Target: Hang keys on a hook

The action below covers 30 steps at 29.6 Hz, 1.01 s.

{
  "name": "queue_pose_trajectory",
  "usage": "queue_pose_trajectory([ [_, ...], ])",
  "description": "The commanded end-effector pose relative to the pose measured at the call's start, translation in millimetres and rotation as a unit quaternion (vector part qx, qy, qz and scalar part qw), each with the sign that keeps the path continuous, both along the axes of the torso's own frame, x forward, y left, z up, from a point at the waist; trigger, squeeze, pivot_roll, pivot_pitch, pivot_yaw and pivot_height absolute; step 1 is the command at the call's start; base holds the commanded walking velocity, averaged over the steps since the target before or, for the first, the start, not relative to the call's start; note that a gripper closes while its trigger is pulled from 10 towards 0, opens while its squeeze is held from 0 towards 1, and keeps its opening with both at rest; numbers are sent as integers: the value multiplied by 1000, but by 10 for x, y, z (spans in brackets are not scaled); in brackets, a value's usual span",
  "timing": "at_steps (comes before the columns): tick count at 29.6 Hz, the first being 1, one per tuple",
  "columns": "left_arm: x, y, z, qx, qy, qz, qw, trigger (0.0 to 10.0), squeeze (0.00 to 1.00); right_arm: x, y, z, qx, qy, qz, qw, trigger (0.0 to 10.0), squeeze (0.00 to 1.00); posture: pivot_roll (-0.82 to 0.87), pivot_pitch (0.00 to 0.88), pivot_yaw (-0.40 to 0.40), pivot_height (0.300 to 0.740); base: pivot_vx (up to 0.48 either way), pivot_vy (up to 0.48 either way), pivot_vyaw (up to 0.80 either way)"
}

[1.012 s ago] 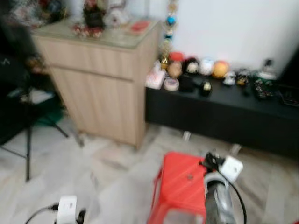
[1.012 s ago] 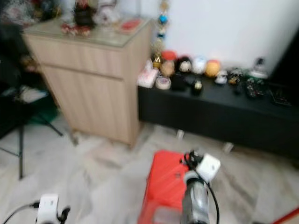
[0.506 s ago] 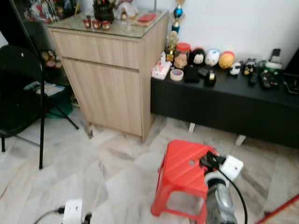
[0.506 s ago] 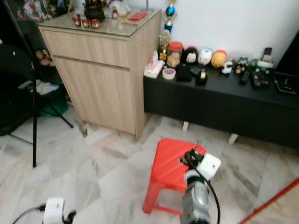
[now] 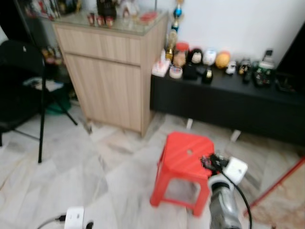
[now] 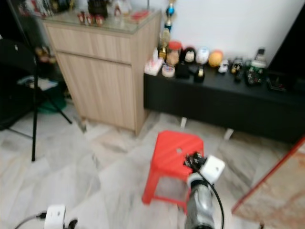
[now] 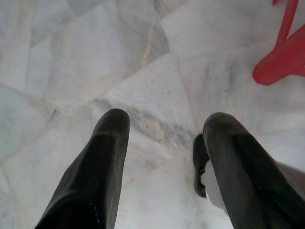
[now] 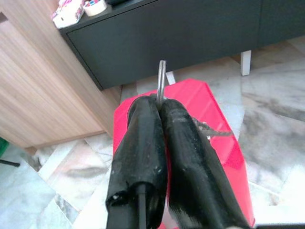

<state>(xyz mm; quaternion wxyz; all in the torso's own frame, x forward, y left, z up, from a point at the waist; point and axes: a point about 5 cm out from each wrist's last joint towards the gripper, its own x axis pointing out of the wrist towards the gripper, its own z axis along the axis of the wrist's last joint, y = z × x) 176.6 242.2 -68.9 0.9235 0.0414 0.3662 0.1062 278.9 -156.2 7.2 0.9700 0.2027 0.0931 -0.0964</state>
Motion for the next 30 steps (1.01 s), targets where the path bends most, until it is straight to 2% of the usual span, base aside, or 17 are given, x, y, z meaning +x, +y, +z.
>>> queue_pose_trajectory([
  [1,-38,-56,-34,-5,7,-3,1000,10000,0,13,-66,20,-8,-2,-5,1000,10000,0,73,0,-62,740,0,0,0],
  [11,-52,-62,-45,3,13,-9,1000,10000,0,15,-62,10,-10,5,-6,1000,10000,0,74,0,-65,740,0,-24,0],
  [23,-70,-60,-56,1,18,-8,1000,10000,0,0,-93,-10,-9,13,-14,1000,10000,0,72,0,-62,740,0,-403,0],
  [30,-72,-56,-57,1,19,-3,1000,10000,0,15,-96,4,-18,11,-12,1000,10000,0,71,0,-64,740,0,-294,-605],
])
